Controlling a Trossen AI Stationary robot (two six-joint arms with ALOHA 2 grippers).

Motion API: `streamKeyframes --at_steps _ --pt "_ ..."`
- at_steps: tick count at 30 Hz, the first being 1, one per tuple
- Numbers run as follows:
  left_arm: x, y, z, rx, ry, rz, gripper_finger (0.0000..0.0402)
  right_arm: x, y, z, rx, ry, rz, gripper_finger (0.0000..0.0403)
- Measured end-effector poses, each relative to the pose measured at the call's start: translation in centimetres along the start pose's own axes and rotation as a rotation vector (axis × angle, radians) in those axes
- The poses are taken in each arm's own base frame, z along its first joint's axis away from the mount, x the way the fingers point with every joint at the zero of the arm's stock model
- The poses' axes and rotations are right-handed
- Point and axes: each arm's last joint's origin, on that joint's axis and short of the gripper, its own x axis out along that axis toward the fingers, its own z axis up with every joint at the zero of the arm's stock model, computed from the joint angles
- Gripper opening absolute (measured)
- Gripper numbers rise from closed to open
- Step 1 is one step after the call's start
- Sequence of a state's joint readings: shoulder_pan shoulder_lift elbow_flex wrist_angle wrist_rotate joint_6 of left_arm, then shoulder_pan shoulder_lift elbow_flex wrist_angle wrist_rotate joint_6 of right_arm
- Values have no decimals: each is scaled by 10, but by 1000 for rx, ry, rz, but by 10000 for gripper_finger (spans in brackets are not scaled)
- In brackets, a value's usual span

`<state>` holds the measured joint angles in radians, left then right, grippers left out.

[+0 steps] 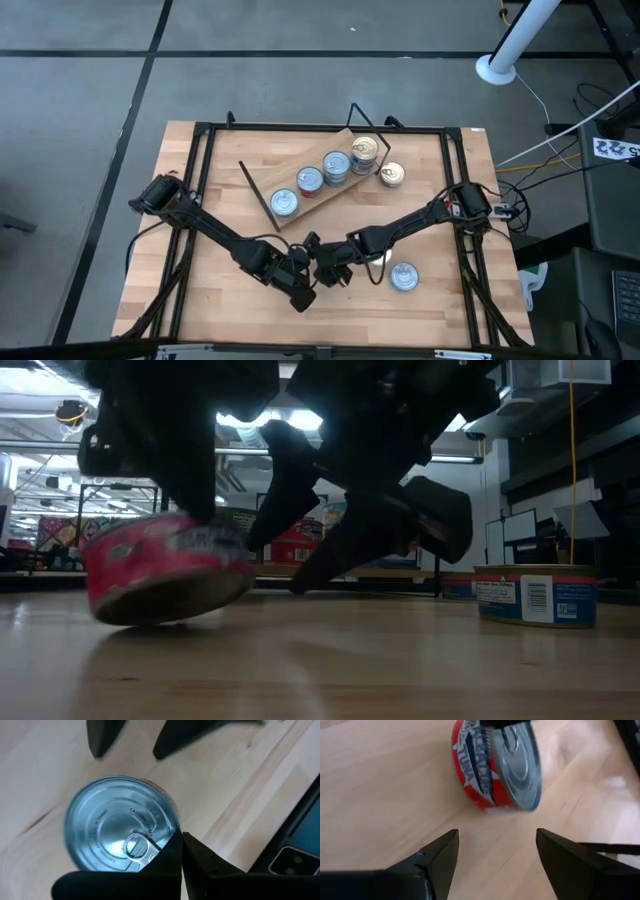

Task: Stack canned seafood by type on shelf
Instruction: Stack the red tuna can on top of the red tuna cans on the shelf

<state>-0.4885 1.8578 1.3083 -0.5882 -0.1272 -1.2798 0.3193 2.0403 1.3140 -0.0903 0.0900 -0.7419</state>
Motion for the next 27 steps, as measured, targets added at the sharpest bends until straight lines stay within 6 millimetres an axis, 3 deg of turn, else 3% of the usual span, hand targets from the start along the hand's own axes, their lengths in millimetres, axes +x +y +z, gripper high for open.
streamKeyframes --at_steps 9,27 --pt "-8 -1 2 -3 -38 -8 0 -2 10 10 -53 35 -56 264" --pt "-14 -3 5 -38 -94 -30 0 -2 11 16 -51 -9 -65 264"
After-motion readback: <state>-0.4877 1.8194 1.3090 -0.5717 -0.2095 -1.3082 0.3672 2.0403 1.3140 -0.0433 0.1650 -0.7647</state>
